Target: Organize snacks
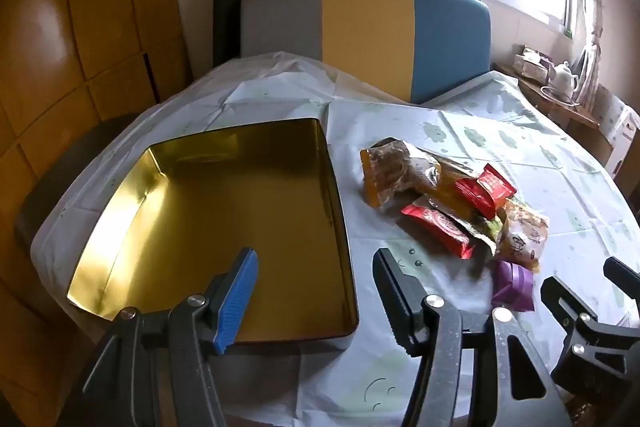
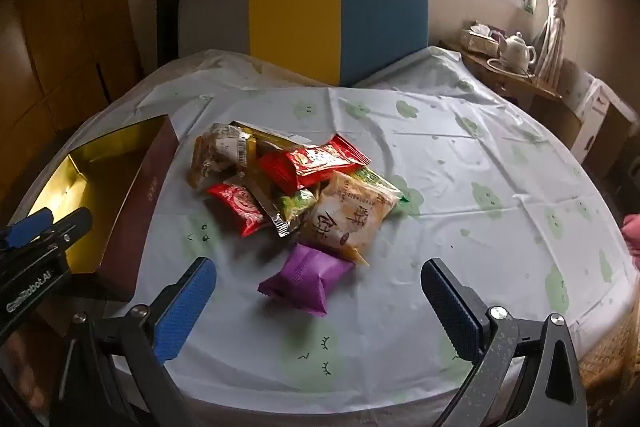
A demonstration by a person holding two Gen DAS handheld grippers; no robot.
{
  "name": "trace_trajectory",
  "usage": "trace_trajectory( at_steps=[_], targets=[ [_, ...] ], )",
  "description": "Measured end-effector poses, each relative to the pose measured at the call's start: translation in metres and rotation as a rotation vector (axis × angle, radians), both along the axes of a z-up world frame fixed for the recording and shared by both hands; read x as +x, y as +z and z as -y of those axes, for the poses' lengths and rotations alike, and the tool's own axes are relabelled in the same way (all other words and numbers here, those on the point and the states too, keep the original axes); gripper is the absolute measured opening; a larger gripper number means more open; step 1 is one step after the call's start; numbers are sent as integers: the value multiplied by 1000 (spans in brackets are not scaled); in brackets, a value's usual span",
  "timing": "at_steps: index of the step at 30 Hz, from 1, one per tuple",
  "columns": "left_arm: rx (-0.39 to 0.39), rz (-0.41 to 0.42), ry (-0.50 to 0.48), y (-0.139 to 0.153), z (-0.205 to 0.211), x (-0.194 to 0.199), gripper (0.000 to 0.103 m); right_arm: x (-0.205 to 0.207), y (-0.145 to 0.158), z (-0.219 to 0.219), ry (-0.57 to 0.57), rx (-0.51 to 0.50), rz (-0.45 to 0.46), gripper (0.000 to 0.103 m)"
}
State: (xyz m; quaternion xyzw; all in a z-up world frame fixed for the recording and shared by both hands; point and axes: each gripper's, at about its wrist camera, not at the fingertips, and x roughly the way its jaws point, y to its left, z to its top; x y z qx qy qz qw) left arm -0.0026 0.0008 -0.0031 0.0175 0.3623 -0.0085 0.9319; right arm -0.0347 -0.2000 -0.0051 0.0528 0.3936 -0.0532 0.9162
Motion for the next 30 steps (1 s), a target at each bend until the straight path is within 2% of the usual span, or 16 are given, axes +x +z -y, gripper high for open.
trace_trajectory(
  at_steps=[3, 7, 30],
  targets=[
    [-3, -16, 9, -1, -3, 4, 61, 5, 1, -4, 3, -12, -17, 103],
    [5, -14, 8, -2, -2, 5, 61, 0, 6, -5, 15, -19, 17, 103],
    [7, -13, 20, -1, -2, 4, 61, -1, 4, -7, 21, -40, 29, 103]
  ],
)
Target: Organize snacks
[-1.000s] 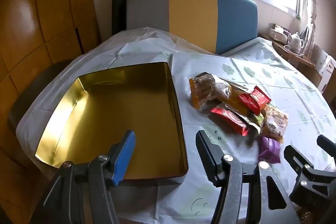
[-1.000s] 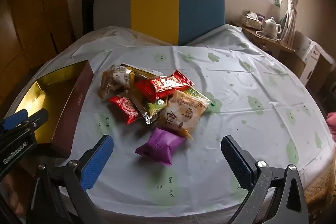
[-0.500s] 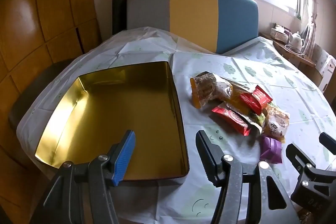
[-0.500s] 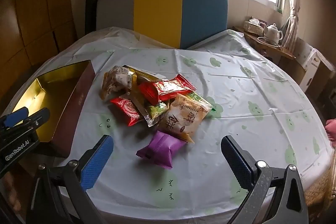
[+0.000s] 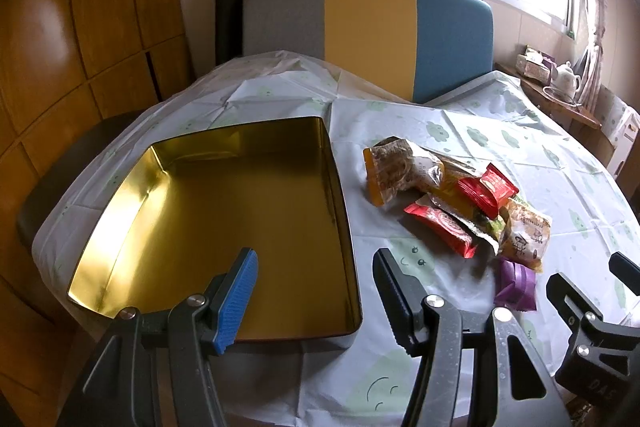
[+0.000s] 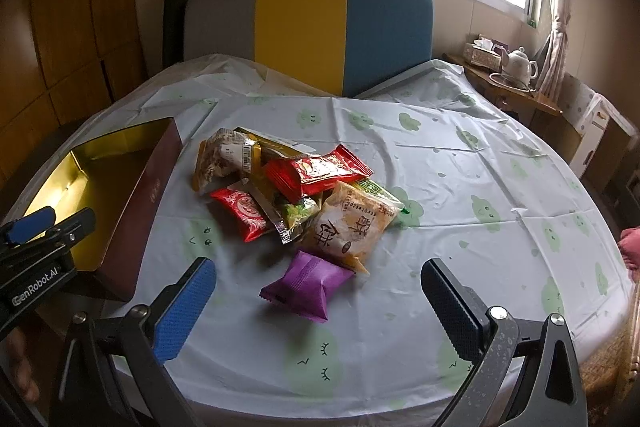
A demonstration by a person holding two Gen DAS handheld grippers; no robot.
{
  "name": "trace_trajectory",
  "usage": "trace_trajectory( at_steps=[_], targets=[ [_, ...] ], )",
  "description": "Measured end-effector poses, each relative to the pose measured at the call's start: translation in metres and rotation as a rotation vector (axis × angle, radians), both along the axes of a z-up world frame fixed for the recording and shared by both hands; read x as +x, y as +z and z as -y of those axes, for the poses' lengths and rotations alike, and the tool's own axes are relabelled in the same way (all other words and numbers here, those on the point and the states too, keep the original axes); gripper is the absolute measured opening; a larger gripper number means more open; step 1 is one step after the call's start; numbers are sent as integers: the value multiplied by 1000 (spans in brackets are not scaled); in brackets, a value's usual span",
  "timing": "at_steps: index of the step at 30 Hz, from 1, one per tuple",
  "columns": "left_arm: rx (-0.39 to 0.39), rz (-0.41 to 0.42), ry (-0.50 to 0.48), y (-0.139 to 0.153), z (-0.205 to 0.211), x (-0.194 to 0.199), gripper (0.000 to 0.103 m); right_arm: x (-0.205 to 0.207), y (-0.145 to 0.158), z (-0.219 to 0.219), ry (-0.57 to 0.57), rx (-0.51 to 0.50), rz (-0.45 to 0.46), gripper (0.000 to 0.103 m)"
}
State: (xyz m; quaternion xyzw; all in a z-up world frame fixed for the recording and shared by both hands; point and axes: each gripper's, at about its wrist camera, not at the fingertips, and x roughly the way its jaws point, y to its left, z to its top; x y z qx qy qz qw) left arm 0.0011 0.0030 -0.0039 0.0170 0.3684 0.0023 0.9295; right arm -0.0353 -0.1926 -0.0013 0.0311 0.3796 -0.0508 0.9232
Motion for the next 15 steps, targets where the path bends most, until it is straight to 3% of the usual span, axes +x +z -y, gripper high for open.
trace_trajectory(
  at_steps=[15],
  targets=[
    [-6, -11, 7, -1, -1, 2, 61, 1, 1, -4, 12, -7, 1, 103]
  ],
)
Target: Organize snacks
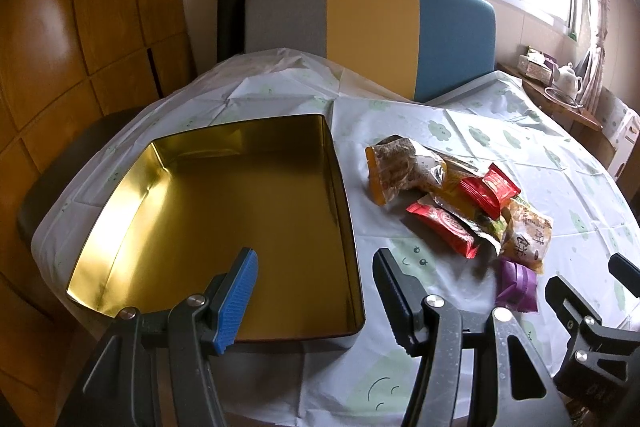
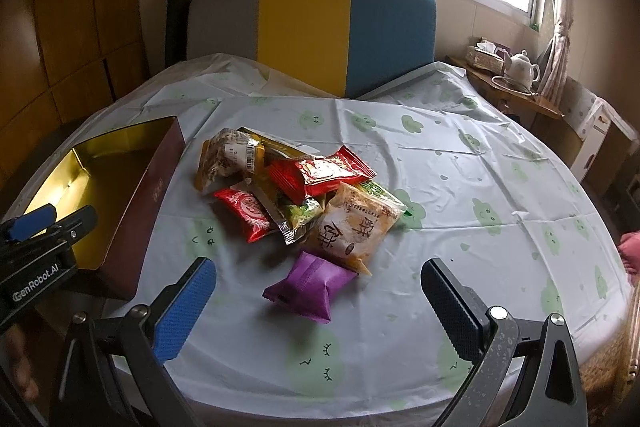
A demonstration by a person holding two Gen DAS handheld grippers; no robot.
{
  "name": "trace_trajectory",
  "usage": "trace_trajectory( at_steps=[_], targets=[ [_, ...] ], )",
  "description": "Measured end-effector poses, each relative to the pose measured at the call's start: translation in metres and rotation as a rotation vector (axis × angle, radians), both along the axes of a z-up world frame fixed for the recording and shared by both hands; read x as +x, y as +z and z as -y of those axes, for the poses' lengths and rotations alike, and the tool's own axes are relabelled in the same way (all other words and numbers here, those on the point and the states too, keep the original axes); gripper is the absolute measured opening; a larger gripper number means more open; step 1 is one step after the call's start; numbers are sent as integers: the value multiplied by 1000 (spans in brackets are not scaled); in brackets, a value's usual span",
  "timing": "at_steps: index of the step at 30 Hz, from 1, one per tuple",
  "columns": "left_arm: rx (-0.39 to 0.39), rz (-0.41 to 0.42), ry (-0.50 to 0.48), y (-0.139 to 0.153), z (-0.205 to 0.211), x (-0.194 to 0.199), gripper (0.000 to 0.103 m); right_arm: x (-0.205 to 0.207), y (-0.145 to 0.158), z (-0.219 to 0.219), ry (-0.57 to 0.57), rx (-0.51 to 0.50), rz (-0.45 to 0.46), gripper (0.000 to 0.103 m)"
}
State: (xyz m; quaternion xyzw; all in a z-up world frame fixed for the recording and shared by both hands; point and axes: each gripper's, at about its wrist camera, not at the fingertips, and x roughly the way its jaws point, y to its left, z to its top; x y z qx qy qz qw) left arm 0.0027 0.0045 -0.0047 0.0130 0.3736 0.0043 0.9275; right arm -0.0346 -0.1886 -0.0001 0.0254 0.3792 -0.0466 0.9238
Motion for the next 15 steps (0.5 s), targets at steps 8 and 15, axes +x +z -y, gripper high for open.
trace_trajectory(
  at_steps=[8, 15],
  targets=[
    [-2, -4, -1, -1, 0, 1, 61, 1, 1, -2, 8, -3, 2, 103],
    [-3, -5, -1, -1, 0, 1, 61, -1, 2, -2, 11, -5, 7, 103]
  ],
)
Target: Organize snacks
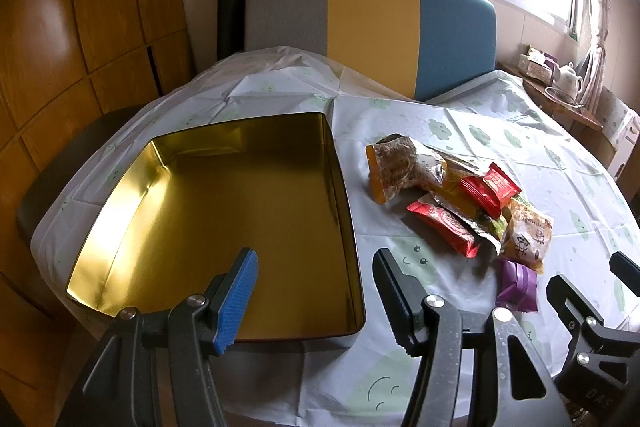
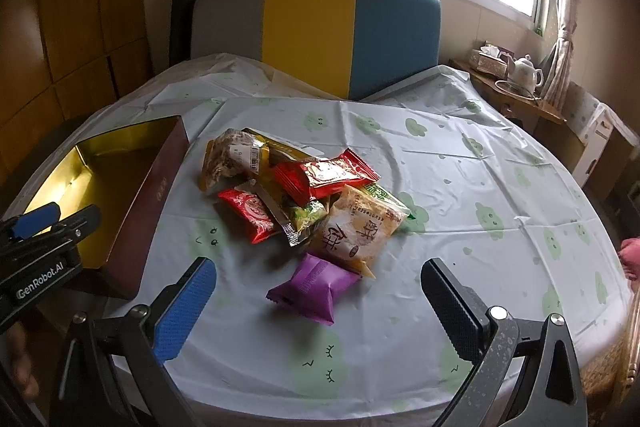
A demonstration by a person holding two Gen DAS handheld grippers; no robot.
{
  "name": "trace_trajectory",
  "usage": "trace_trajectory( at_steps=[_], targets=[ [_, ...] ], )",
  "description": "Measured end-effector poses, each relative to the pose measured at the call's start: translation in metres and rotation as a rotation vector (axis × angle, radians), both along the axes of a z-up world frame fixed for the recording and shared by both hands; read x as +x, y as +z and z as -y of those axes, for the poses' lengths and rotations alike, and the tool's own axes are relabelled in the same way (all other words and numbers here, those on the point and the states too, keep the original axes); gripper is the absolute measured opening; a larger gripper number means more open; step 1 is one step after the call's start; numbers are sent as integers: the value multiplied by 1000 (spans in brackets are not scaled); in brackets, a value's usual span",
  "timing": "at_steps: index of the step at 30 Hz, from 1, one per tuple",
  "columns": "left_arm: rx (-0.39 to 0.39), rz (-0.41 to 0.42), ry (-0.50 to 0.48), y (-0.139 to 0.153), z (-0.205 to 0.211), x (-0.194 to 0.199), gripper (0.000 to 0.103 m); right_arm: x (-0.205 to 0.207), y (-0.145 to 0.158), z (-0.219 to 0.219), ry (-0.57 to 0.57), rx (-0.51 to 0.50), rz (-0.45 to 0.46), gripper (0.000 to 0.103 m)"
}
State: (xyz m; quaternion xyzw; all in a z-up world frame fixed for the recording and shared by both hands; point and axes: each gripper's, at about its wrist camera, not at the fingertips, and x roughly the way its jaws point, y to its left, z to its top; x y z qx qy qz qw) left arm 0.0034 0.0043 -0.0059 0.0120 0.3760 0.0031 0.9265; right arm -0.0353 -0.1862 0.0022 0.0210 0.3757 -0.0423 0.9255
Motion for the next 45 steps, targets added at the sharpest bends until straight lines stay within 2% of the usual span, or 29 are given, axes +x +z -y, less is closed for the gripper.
trace_trajectory(
  at_steps=[38, 42, 45],
  targets=[
    [18, -9, -31, 2, 9, -4, 61, -5, 5, 28, -74, 31, 35, 103],
    [-12, -18, -91, 3, 14, -4, 61, -4, 6, 33, -77, 31, 34, 103],
    [-63, -36, -197, 6, 21, -3, 62, 0, 12, 45, -73, 46, 32, 103]
  ],
)
